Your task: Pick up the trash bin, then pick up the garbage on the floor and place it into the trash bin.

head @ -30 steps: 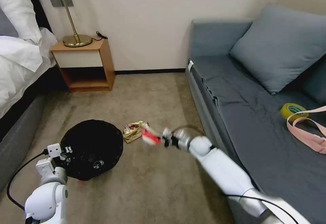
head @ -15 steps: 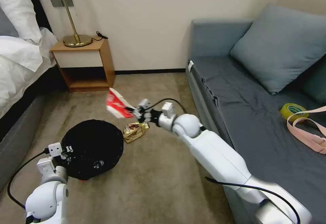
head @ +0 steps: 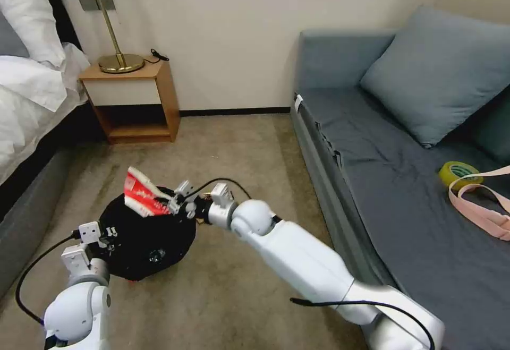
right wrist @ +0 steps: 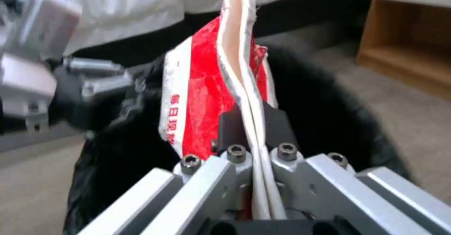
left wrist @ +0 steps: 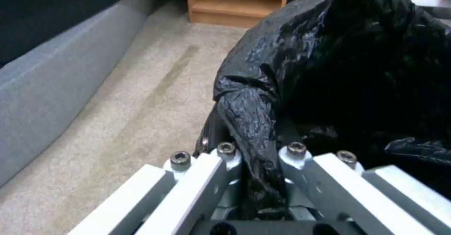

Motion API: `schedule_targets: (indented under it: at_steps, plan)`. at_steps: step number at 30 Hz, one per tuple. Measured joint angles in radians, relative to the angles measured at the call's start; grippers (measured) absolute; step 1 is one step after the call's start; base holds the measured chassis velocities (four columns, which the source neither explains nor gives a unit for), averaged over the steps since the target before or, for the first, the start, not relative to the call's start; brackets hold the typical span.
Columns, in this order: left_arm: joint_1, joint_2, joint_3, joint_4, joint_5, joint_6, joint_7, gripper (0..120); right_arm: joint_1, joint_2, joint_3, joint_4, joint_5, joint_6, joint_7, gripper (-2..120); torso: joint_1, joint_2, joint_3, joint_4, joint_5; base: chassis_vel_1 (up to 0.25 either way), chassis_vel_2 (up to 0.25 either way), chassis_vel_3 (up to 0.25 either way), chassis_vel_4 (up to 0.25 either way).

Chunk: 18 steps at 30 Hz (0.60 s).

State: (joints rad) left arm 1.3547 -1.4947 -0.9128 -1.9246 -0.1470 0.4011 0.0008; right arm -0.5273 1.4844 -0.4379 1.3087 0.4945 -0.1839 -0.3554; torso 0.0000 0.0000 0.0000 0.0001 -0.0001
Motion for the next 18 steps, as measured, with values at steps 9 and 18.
schedule_targets:
  at_steps: [9,18]
  plan:
    - [0.002,-0.002,-0.003,0.002,-0.007,-0.006,0.002,3,-0.036,-0.009,-0.030,0.016,-0.023,-0.002,0.044,20,0.000,0.000,0.000,-0.0001,0.0001,0.000,0.000,0.000,0.000]
    - [0.003,-0.003,-0.005,0.006,-0.009,-0.007,0.003,3,-0.052,-0.013,-0.027,0.011,-0.047,-0.003,0.061,54,0.000,0.000,0.000,-0.0001,0.0001,0.000,0.000,0.000,0.000]
